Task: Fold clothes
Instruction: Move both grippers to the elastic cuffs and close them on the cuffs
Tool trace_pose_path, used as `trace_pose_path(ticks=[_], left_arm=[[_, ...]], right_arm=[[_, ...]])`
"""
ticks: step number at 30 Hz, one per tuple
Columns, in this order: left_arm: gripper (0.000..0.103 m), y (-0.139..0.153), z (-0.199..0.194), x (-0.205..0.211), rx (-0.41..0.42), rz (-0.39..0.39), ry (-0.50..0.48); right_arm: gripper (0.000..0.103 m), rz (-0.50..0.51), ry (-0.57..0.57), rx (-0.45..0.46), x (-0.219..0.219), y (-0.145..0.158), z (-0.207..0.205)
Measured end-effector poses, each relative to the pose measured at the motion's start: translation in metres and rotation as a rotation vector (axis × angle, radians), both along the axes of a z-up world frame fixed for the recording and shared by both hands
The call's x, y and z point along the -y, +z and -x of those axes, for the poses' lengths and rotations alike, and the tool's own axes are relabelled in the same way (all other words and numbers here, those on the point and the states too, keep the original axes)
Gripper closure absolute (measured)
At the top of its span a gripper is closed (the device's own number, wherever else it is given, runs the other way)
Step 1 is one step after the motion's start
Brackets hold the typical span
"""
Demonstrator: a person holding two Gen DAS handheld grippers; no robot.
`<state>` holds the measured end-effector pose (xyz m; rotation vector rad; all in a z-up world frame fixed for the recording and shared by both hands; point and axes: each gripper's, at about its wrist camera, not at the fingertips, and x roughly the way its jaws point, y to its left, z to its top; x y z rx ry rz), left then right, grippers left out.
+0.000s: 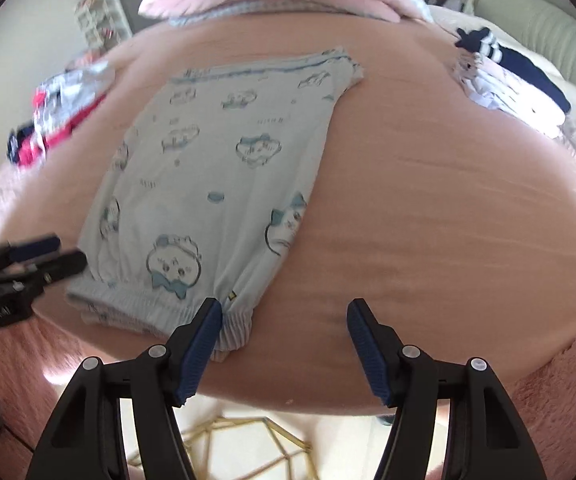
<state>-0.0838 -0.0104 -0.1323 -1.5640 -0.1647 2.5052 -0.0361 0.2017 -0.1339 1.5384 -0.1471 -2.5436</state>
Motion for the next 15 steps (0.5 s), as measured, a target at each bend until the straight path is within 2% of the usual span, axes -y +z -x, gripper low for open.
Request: trace_pose_path(ticks=[2, 3, 5, 8, 10, 11, 12, 15], left_arm=[[0.035, -0.006, -0.003, -0.004, 0.025, -0.094, 0.02], [0.035, -0.008, -0.004, -0.004, 0.038, -0.136, 0.028], [0.035, -0.014, -0.009, -0.012, 0.049, -0.165, 0.016], [0.036, -0.014, -0.014, -0.02, 0.044, -0.149, -0.007], [0.044, -0.011, -0.016, -0.022, 0.043, -0.157, -0.012], [0.054, -0.011, -0.016, -0.024, 0.044, -0.156, -0.019], [0.058, -0.012, -0.016, -0.027, 0.045, -0.149, -0.028], [0.067, -0.013, -0.016, -0.033, 0.042, -0.149, -0.044]], right_arm=[[0.039, 0.051, -0.012, -0.008, -0.005, 0.003, -0.001], [0.039, 0.115, -0.015, 0.012, -0.008, 0.001, 0.0], [0.039, 0.231, -0.017, 0.069, -0.009, -0.006, 0.001], [0.039, 0.189, 0.014, 0.082, 0.0, -0.01, -0.004], [0.041, 0.163, 0.045, 0.074, 0.009, -0.01, -0.005], [0.043, 0.167, 0.051, 0.071, 0.011, -0.011, -0.004], [0.046, 0.166, 0.053, 0.065, 0.013, -0.012, -0.004], [0.05, 0.153, 0.068, 0.049, 0.018, -0.016, -0.008]])
